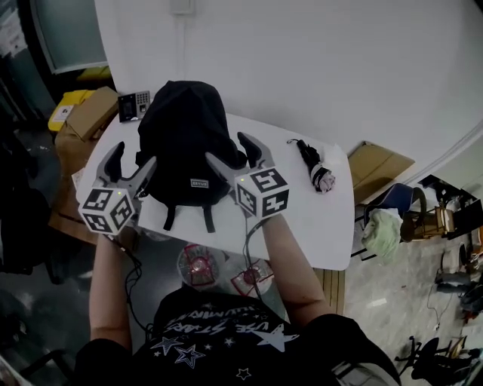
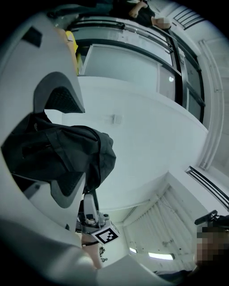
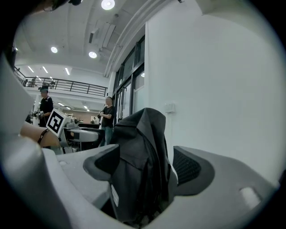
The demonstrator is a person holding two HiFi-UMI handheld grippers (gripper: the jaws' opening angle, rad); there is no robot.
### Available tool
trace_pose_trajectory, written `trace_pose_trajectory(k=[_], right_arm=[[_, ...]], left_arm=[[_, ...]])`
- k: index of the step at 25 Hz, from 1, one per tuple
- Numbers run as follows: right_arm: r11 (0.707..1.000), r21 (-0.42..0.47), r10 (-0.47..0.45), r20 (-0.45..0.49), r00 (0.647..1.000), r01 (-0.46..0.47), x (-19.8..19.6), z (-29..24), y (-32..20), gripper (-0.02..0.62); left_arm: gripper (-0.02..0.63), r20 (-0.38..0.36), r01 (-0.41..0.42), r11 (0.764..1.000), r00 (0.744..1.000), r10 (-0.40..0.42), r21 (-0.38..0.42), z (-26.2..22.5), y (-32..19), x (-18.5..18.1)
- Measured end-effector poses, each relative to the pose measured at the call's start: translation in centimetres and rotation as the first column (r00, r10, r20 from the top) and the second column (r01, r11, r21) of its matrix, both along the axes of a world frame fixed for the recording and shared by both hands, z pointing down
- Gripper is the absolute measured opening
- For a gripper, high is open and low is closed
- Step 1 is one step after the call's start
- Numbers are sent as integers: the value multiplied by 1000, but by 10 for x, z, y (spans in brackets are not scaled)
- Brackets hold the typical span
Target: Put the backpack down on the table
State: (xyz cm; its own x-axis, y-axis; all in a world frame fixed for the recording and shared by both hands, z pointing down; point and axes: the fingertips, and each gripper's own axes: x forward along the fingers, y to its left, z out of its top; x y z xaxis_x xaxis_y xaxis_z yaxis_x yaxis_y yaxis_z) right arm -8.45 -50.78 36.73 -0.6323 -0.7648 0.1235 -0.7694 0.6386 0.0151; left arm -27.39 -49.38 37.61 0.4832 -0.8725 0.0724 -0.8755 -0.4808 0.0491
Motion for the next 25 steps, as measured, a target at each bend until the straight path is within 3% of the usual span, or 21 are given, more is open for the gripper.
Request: trace_pose_trajectory(k=[15,25], right_arm=[[991,-41,-124,-3,992,123,30,1,81,368],[979,-69,-193,3,981,193,47,12,143,365]], left_arm=[[393,-15,-25,998,1000,24,-60,7,90,68],[390,-83,-13,998,997,7,-69,10,165,104]])
